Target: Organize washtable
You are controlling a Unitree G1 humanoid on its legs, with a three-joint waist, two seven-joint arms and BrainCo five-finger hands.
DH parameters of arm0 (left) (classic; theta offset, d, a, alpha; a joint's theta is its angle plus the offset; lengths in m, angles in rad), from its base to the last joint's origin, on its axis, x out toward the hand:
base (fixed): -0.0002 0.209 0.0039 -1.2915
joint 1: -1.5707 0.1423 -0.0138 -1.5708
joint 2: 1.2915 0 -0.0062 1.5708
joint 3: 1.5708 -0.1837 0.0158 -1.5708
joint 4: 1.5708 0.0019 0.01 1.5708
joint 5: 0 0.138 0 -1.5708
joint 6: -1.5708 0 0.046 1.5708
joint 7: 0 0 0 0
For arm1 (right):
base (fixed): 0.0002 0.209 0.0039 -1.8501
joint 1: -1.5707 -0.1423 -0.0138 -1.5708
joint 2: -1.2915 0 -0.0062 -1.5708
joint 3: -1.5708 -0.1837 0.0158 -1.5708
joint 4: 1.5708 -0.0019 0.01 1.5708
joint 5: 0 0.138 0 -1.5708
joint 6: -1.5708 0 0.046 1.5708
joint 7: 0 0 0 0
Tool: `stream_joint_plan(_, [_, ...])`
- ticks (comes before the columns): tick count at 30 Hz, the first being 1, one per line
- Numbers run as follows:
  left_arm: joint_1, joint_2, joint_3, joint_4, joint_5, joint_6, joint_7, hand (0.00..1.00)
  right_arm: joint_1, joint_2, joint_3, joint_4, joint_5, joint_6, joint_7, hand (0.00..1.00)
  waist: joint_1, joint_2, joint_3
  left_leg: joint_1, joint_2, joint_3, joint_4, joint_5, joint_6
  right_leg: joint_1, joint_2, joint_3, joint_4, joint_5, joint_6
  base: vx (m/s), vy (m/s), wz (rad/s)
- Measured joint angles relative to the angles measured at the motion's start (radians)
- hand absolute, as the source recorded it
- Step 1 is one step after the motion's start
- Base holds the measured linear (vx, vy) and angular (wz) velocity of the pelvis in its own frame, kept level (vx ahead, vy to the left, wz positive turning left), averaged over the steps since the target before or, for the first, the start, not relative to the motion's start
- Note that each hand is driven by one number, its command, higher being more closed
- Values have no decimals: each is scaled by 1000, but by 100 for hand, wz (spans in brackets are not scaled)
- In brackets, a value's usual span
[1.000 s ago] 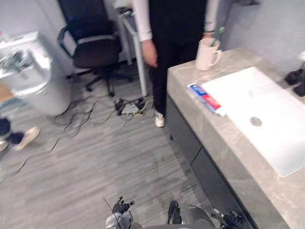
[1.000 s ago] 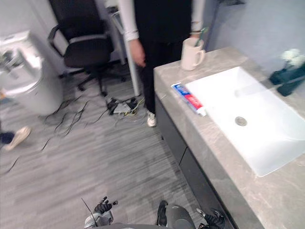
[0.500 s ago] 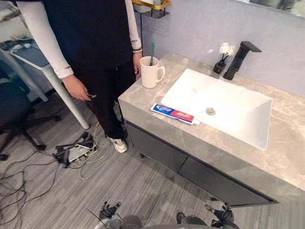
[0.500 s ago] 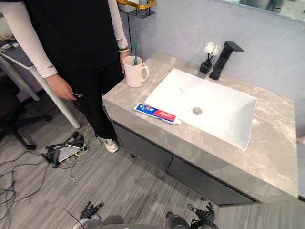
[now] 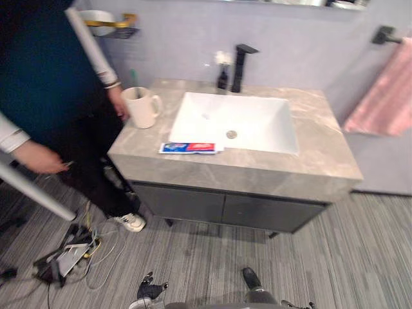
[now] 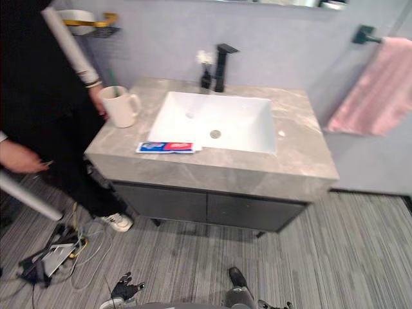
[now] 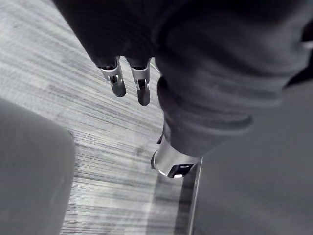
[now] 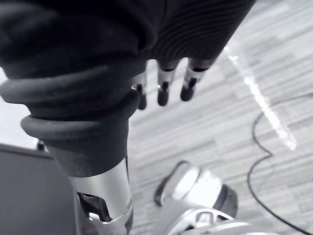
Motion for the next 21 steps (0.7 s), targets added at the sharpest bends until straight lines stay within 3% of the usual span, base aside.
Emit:
stream_joint_plan(1, [-5,1,-7,9,2,1,-1,0,-5,-14,17,5,0,2,1,0,-1,29,3,1,19,39,-7,11,18,-19,-10,-79,-5,4,-55,32,-19,-98])
stream_joint_plan(2, [-10,-5,-2,15,1,2,0,0,-27,-37,37,29,-1,7,4,0,0,41,7,3,58,85,-15,26,8,-120,-1,-290,247,0,7,92,-72,-72])
stream_joint_plan(3, [-9,-5,0,15,2,2,-1,0,-25,-39,53,29,-2,9,4,0,0,40,8,14,65,87,-22,29,4,-140,-7,-382,375,-8,23,130,-91,-50])
stream_joint_plan(4, [-8,-3,10,12,-5,2,-2,0,-13,-29,64,31,-6,8,6,0,12,27,9,49,58,94,-37,33,-4,-120,-36,-541,480,-38,80,245,-59,-54])
stream_joint_plan(5, [-19,-4,27,15,-9,2,-3,0,-11,-44,82,38,-16,4,16,0,31,24,11,76,58,106,-49,41,-13,-104,-44,-610,466,-38,86,204,-37,-58])
stream_joint_plan(8, [-24,-21,37,31,-24,2,-6,0,-21,-64,109,39,-15,-6,26,0,19,46,13,96,71,120,-102,75,-16,-56,-38,-685,365,-40,93,136,-76,-25])
stream_joint_plan(10, [-26,-22,56,50,-64,15,-12,0,-23,-70,105,70,-2,-4,34,0,24,51,20,109,75,119,-132,97,-22,4,-21,-701,239,-22,150,73,-82,-8])
stream_joint_plan(11, [-26,-24,62,54,-72,18,-14,0,-22,-72,105,71,-1,-4,39,0,25,52,20,110,79,119,-132,104,-25,22,-15,-702,208,-9,159,36,-61,3])
stream_joint_plan(14, [-21,-32,96,56,-97,18,-21,0,-20,-74,103,94,0,-1,48,0,28,50,20,116,86,117,-133,114,-26,97,3,-706,65,66,166,6,-5,4])
stream_joint_plan(15, [-25,-36,125,61,-138,21,-22,0,-14,-67,58,107,43,-2,89,0,28,54,49,152,66,85,-178,80,-29,216,10,-725,-162,187,199,0,0,0])
stream_joint_plan(21, [-26,-35,128,61,-138,21,-22,0,-14,-68,57,108,43,-2,89,0,28,54,51,151,66,82,-181,80,-29,215,9,-730,-162,186,200,0,0,1])
